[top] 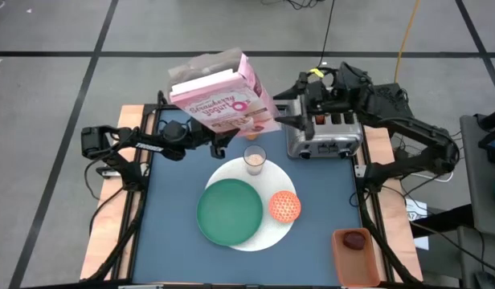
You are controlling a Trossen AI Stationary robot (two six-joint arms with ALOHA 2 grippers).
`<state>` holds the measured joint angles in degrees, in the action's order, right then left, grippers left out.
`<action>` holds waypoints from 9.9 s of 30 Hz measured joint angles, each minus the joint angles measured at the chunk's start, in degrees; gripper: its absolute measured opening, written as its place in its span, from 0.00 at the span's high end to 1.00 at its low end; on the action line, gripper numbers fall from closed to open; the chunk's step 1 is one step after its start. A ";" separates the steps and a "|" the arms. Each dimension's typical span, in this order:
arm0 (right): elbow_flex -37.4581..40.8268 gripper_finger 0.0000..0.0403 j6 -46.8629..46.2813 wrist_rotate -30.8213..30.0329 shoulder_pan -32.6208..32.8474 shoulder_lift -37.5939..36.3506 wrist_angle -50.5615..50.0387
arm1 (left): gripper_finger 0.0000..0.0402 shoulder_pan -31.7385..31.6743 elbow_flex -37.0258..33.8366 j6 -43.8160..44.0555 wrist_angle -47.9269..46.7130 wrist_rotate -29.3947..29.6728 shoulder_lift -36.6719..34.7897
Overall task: Arrange a breakfast setting
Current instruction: Pour the cereal from the cereal box into the orange bowl
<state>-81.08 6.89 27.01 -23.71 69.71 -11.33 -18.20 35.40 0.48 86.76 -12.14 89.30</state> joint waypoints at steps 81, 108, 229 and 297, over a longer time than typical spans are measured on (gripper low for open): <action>48.17 0.26 -10.53 0.12 -2.47 -39.19 3.82 | 0.43 47.91 25.99 30.70 -120.75 31.81 -17.81; 48.15 0.26 -10.53 0.12 -2.47 -39.19 3.80 | 0.43 49.03 25.99 50.84 -123.47 19.17 -16.57; 48.13 0.28 -19.33 -10.60 29.07 6.25 64.89 | 0.43 48.98 25.99 35.77 -116.60 38.58 -16.57; 48.04 0.75 -18.87 -12.17 29.03 4.20 70.44 | 0.17 74.84 25.99 55.13 -130.83 67.87 -22.82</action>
<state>-33.04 -11.98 14.84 5.32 73.92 59.11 56.65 61.39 55.61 -44.07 55.73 66.47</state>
